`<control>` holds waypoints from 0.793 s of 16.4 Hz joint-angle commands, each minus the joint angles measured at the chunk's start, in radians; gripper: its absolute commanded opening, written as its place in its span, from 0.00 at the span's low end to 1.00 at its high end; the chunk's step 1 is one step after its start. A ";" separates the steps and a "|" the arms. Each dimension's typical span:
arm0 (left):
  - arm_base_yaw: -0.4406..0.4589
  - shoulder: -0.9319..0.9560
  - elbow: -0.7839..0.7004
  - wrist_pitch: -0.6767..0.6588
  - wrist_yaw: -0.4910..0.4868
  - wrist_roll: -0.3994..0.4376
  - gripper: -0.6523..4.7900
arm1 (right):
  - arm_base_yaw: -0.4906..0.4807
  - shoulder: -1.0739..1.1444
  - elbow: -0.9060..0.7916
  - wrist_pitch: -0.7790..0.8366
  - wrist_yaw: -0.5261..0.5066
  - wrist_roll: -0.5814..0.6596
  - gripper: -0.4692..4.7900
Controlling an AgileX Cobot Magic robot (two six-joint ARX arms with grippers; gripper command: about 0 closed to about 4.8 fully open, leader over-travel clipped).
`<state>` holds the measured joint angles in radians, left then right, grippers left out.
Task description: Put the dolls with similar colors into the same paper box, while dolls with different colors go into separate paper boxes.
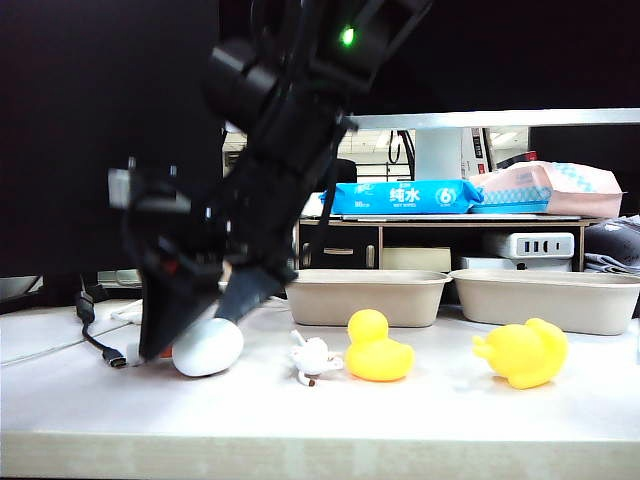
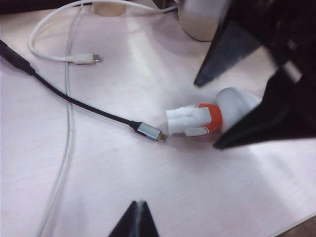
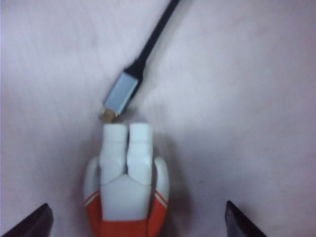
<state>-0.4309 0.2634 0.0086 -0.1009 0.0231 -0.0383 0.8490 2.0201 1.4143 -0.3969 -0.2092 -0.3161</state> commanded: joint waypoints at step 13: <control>0.002 0.000 0.001 0.012 0.000 0.004 0.11 | 0.002 0.019 0.007 0.018 0.062 -0.002 0.30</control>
<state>-0.4309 0.2630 0.0086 -0.1009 0.0231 -0.0383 0.8494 2.0411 1.4178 -0.3897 -0.1577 -0.3195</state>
